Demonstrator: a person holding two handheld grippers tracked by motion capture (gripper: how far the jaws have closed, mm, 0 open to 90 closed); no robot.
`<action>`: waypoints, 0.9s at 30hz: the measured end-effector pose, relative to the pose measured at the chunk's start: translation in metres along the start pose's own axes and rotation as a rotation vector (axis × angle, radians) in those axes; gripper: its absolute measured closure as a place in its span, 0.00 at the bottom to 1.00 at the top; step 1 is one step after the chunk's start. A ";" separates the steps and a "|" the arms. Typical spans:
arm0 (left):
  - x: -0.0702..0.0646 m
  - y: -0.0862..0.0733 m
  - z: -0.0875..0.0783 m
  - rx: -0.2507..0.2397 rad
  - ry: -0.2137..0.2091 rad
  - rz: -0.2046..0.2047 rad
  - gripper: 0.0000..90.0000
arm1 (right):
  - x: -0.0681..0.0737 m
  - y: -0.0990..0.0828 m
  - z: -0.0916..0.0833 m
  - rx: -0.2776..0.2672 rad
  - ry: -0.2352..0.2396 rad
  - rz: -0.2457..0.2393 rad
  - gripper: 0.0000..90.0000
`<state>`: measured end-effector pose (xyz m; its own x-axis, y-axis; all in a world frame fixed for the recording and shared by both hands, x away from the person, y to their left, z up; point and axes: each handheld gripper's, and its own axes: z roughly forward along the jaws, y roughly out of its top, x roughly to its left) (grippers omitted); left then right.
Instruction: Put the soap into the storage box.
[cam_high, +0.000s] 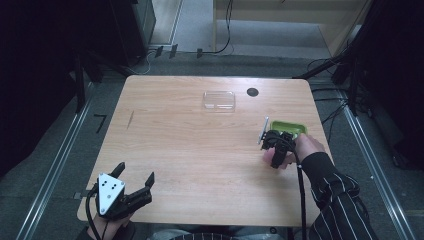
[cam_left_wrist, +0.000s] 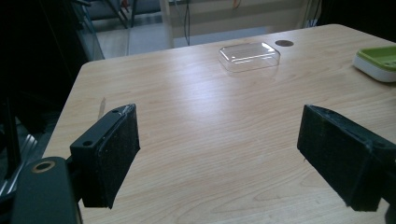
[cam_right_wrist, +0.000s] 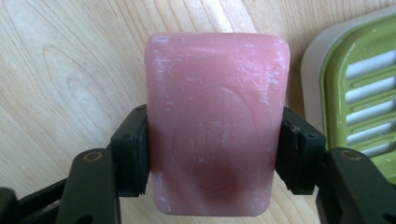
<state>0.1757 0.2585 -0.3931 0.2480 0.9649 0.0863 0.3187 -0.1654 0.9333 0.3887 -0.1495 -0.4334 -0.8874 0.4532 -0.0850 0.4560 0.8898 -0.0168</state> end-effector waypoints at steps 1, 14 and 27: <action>0.000 0.000 0.000 0.000 0.000 0.000 0.15 | -0.001 -0.001 0.000 -0.003 0.001 0.006 0.43; 0.000 0.000 0.000 0.000 0.000 0.000 0.15 | -0.015 -0.012 -0.007 0.003 -0.025 0.014 0.43; 0.000 0.000 0.000 0.000 0.000 0.000 0.15 | -0.025 -0.017 -0.012 0.003 -0.040 -0.008 0.43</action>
<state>0.1759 0.2585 -0.3932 0.2479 0.9650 0.0861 0.3184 -0.1651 0.9335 0.4026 -0.1753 -0.4189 -0.8876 0.4435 -0.1249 0.4492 0.8932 -0.0207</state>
